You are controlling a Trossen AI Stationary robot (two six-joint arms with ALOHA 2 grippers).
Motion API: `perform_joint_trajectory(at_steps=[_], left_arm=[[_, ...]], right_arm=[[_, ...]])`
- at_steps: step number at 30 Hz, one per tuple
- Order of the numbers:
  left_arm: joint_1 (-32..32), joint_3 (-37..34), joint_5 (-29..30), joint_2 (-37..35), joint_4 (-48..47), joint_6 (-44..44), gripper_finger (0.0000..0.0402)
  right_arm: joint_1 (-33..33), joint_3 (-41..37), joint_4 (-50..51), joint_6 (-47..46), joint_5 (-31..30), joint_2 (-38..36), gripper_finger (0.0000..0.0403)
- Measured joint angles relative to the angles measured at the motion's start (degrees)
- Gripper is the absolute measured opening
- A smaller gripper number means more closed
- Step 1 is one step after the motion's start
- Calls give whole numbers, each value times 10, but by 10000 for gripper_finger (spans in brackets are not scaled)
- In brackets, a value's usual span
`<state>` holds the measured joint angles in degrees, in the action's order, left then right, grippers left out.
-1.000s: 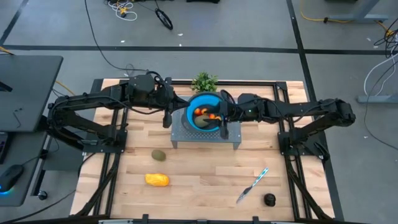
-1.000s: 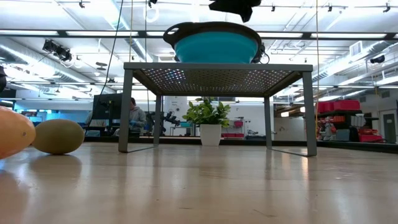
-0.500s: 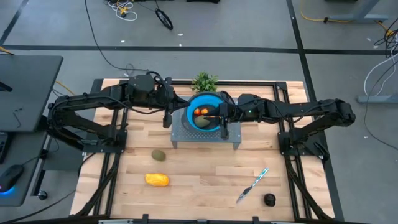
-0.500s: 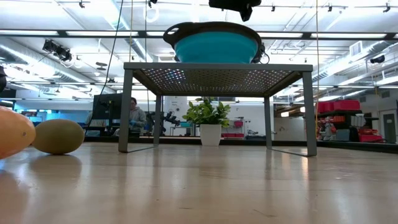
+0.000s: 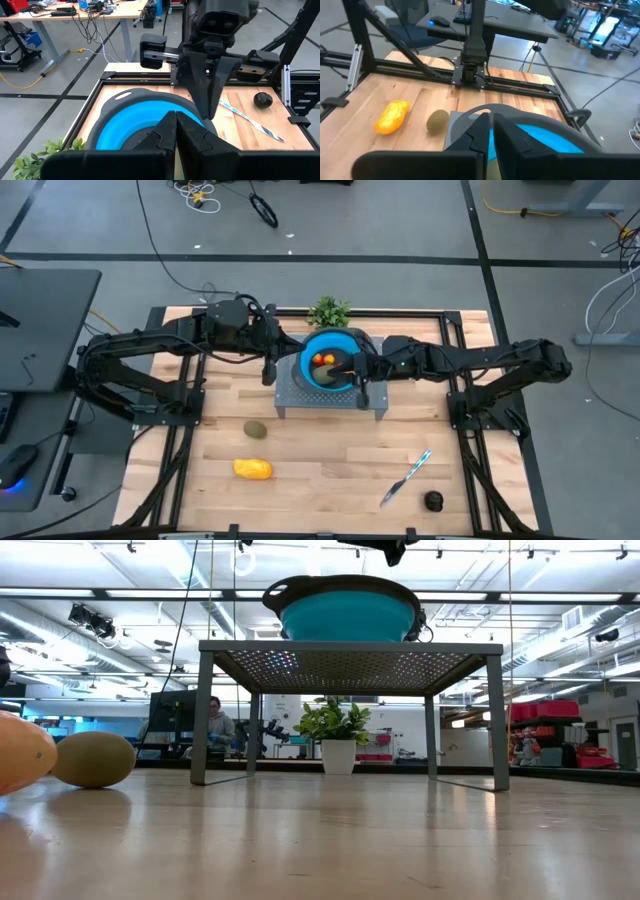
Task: Pick & Place Fruit
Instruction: Put the green kiwi into the strainer bowl on the shelf
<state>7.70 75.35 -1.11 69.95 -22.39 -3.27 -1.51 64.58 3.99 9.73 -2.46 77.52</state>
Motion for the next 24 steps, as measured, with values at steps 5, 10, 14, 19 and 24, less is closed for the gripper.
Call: perform_joint_trajectory(at_steps=[5, 10, 14, 19, 24], left_arm=[[0, 0, 0, 0, 0, 0, 5], [0, 0, 0, -9, 2, 0, 16], [0, 0, 0, -24, -2, -1, 14], [0, 1, -1, -53, -9, 9, 5], [-3, 0, -1, -75, -19, 8, 15]], right_arm=[[-9, 0, 0, 2, 0, 0, 17], [-13, 0, 0, 2, 0, 0, 13], [-13, 0, 0, 1, 0, 0, 13], [-13, 1, 0, 0, 0, 0, 13], [-13, 1, -4, -12, 0, 0, 13]])
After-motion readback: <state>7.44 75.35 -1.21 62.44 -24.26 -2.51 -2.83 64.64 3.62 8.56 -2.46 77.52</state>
